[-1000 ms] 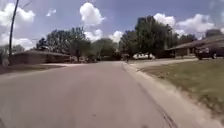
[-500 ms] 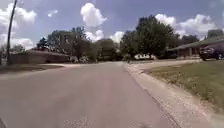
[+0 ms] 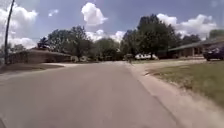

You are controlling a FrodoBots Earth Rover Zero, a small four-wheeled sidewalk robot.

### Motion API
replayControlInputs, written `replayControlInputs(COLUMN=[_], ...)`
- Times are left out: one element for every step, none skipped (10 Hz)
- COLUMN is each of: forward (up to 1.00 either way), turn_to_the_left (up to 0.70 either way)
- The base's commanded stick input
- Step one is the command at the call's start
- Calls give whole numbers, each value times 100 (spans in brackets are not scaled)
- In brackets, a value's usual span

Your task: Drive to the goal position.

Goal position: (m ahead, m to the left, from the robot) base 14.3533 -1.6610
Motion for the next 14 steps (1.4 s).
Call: replayControlInputs(forward=[85, 85, 85, 85, 85, 85, 85, 85, 85, 85, 85, 85, 85, 85], turn_to_the_left=[0, 0, 0, 0, 0, 0, 0, 0, 0, 0, 0, 0, 0, 0])
